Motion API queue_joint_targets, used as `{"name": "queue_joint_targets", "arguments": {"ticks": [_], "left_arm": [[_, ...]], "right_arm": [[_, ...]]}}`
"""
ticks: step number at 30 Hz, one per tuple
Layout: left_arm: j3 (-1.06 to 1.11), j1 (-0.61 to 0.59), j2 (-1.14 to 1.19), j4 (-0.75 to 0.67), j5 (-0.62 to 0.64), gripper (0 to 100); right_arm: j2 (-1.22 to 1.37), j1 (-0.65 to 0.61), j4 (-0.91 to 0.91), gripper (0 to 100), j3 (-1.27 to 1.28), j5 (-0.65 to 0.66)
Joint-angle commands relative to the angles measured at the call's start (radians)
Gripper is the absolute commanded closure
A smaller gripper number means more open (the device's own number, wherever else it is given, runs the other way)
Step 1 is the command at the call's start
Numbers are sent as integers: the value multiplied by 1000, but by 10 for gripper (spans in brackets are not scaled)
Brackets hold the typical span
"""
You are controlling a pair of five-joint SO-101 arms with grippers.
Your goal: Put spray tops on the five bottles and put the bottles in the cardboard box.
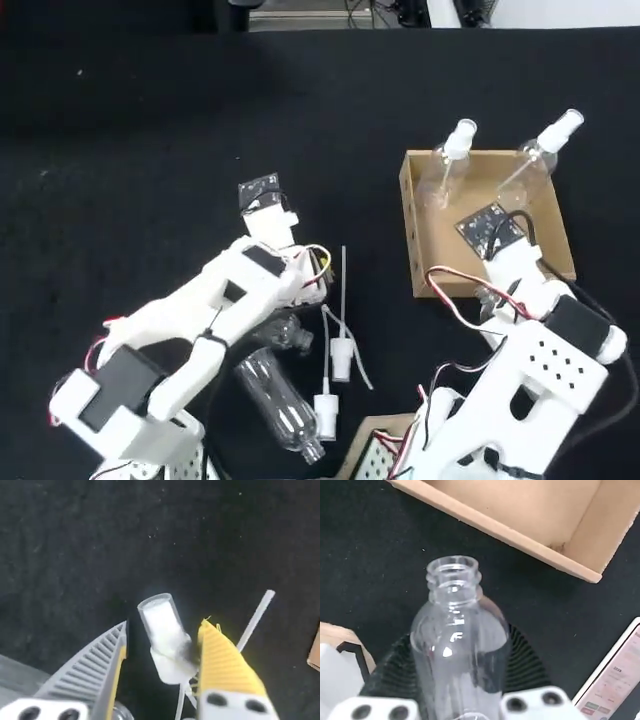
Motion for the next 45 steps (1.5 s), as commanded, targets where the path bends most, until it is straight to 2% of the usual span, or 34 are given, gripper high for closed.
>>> {"name": "queue_joint_targets", "arguments": {"ticks": [1,6,15,22,31,35,45], "left_arm": [[-82,15,31,-11,8,790],[-88,82,40,-17,6,791],[-107,87,37,-18,6,795],[-130,84,46,-18,6,958],[-208,51,35,-9,5,962],[-306,12,2,92,-2,960],[-378,-2,-255,273,-190,962]], "right_arm": [[-30,18,-25,988,-8,9],[-30,18,-25,988,-8,9],[-30,18,-25,988,-7,9],[-30,18,-25,988,-4,9],[-30,15,-25,988,-4,5],[-30,14,-23,988,-4,3],[-30,-9,-21,988,-1,0]]}}
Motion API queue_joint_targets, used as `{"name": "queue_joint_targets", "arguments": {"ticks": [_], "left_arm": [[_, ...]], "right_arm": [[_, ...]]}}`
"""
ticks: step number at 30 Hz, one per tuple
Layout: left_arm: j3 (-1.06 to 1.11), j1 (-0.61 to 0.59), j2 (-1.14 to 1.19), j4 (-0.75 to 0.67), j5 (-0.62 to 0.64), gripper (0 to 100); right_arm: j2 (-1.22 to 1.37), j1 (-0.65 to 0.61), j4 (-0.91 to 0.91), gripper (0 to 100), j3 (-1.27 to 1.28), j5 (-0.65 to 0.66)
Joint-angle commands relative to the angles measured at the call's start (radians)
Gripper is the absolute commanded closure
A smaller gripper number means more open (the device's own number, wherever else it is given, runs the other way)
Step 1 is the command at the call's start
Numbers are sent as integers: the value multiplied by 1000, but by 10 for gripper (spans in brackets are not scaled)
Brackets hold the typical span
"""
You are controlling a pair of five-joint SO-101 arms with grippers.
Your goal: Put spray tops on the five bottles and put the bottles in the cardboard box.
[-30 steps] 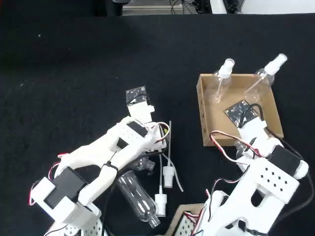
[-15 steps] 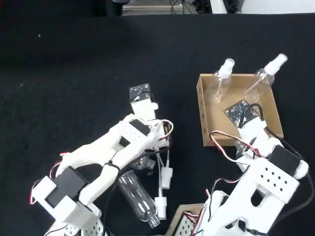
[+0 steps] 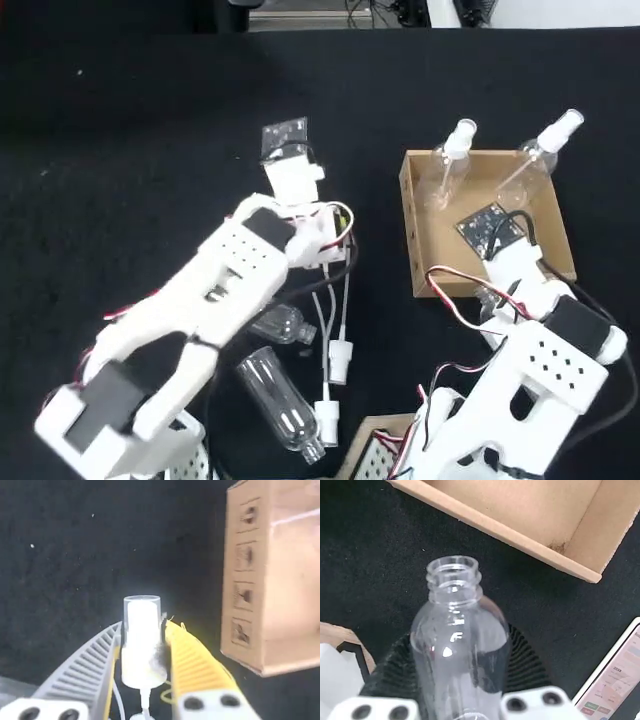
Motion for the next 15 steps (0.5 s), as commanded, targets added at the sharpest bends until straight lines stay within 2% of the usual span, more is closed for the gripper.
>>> {"name": "queue_joint_targets", "arguments": {"ticks": [1,8,12,15], "left_arm": [[-67,-22,-192,80,-80,963],[-67,-76,-393,112,-183,964],[-70,-74,-470,104,-232,964],[-84,-77,-523,84,-239,964]], "right_arm": [[-30,-20,-20,988,-1,-17],[-101,-112,-18,988,-8,-161],[-308,-152,-18,988,41,-227],[-490,-236,-18,988,108,-321]]}}
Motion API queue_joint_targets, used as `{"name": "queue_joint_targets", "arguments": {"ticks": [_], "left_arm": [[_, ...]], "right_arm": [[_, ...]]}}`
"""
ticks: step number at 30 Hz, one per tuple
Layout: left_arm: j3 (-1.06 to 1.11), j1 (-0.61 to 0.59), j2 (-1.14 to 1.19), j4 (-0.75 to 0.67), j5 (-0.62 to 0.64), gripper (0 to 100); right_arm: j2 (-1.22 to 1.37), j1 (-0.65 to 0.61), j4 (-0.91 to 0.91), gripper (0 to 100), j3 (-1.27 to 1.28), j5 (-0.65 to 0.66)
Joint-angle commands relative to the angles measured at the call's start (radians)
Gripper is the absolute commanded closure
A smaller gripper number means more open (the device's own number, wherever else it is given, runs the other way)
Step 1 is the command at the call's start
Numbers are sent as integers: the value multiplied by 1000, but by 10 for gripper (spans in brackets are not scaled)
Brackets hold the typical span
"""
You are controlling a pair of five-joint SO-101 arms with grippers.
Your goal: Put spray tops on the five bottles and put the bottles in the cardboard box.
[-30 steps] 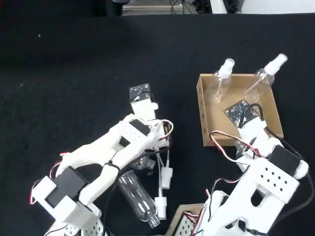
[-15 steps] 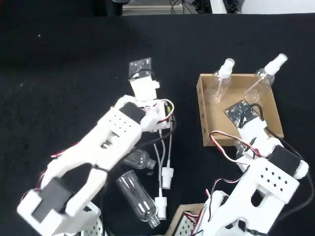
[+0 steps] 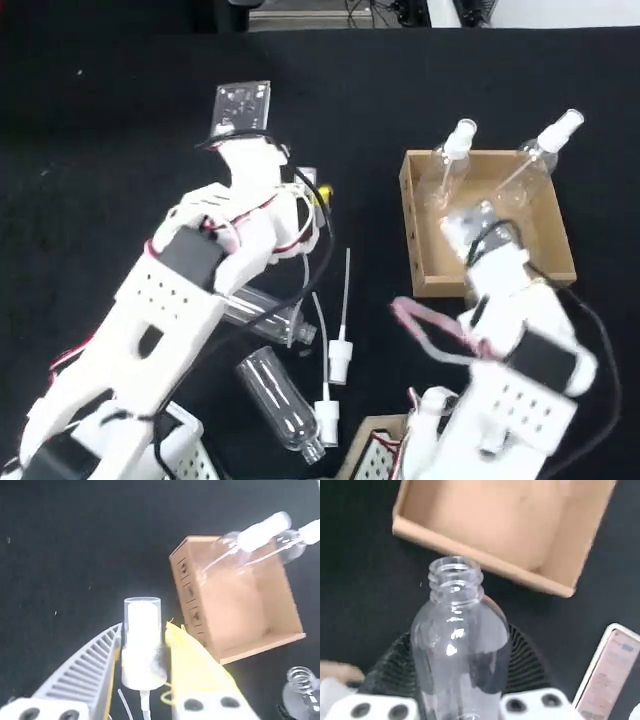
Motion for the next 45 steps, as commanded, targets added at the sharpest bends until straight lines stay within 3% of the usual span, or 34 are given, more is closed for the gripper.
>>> {"name": "queue_joint_targets", "arguments": {"ticks": [1,7,13,17,26,29,36,45], "left_arm": [[-87,-12,-117,-35,-21,964],[-105,-12,-269,-161,-21,964],[-79,-2,-393,-327,-21,960],[-79,-2,-439,-434,-23,960],[-88,-1,-440,-575,-28,960],[-88,13,-439,-628,-94,961],[-88,150,-399,-680,-301,964],[-229,163,-229,-680,-338,964]], "right_arm": [[-223,-106,-20,988,41,-110],[-430,-330,-83,988,67,-385],[-453,-496,-370,988,176,-664],[-460,-595,-511,988,249,-770],[-460,-795,-637,988,277,-790],[-460,-844,-664,988,291,-833],[-461,-888,-689,988,291,-921],[-461,-888,-686,988,289,-921]]}}
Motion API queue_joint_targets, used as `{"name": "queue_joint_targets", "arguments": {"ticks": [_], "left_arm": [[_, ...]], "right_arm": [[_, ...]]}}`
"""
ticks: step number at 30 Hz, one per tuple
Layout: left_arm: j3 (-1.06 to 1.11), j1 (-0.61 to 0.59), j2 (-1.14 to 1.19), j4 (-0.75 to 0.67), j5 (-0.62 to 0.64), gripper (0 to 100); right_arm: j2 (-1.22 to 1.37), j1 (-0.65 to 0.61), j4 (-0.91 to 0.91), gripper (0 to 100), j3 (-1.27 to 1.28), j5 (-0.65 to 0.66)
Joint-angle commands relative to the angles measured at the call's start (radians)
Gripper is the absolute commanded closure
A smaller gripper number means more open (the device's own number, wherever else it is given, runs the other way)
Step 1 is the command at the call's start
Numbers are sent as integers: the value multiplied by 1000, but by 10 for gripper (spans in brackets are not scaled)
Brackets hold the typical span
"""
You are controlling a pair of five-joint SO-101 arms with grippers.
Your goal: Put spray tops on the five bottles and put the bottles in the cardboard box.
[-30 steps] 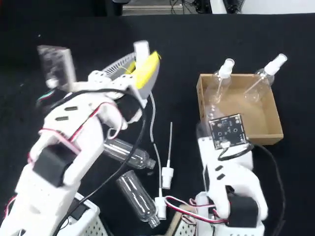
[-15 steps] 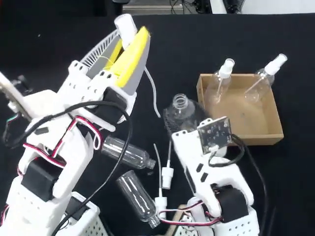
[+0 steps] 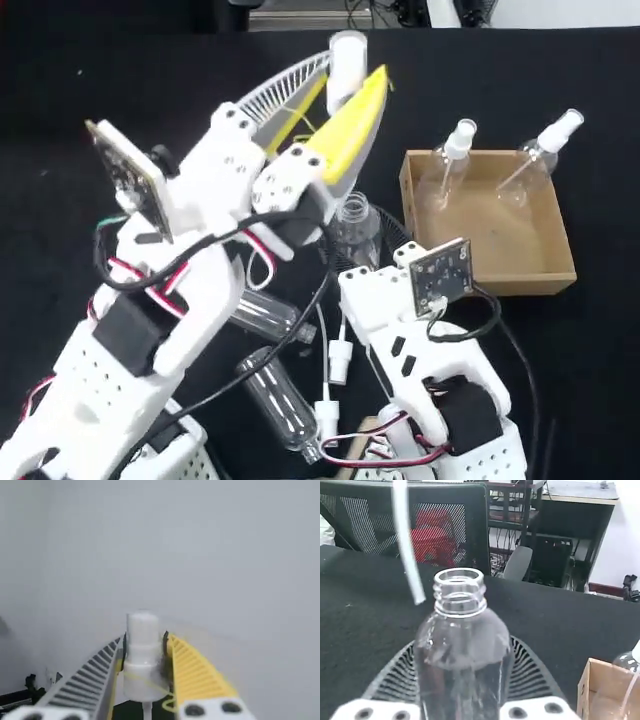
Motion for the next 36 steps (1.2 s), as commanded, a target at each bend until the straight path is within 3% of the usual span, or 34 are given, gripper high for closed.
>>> {"name": "queue_joint_targets", "arguments": {"ticks": [1,8,26,36], "left_arm": [[-148,12,55,-18,-12,964],[-186,12,118,-12,-43,964],[30,24,120,-9,-55,964],[255,15,-114,121,41,959]], "right_arm": [[-13,-8,-32,988,-7,-5],[-13,-8,-34,988,-5,-5],[-13,-6,-34,988,-5,-3],[-13,-6,-34,988,-5,-5]]}}
